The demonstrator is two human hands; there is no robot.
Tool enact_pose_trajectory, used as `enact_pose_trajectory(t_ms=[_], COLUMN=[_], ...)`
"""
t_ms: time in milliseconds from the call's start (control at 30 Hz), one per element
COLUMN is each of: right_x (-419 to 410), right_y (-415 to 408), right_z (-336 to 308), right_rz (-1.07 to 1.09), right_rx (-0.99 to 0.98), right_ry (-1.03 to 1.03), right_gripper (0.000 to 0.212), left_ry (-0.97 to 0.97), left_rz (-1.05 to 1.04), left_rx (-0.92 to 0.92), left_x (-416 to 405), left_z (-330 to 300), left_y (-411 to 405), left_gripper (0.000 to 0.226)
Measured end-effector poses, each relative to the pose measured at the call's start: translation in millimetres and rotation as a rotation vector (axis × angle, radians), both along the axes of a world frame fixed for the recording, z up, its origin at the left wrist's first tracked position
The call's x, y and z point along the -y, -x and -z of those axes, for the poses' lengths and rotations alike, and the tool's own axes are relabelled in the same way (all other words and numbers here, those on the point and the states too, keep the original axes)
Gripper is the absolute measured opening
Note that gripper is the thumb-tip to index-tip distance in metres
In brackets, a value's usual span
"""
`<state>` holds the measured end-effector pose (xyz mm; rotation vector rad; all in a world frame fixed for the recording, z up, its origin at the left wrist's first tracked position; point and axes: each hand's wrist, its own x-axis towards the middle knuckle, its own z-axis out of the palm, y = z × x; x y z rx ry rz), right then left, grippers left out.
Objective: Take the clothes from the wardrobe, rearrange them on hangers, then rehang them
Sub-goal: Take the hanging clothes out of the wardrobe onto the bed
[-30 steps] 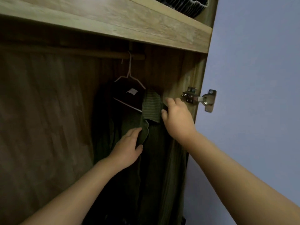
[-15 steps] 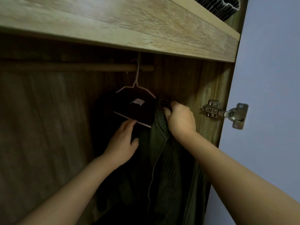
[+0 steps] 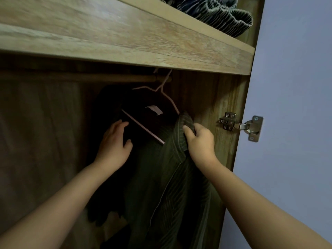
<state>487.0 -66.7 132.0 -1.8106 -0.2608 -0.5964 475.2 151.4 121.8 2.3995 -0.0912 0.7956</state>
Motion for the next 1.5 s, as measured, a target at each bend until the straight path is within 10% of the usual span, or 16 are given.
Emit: enact_pose_trajectory(t_ms=[367,900,1300,1500], right_x=[80,244,297,298], right_y=[93,279,415,509], right_z=[28,47,73,94], right_rz=[0.035,0.327,0.859,1.085], right_rx=[0.065,0.006,-0.048,-0.103], right_ry=[0.196,0.702,0.445,0.351], right_gripper=[0.024,0.029,0.018,0.014], left_ry=[-0.114,-0.228,0.18,-0.072], left_rz=[-0.131,0.202,0.956,1.276], left_rx=[0.293,0.195,-0.101,-0.324], left_x=[36,165,263,311], left_z=[-6,73,85,92], left_y=[52,174,191,205], left_gripper=[0.051,0.02,0.01,0.029])
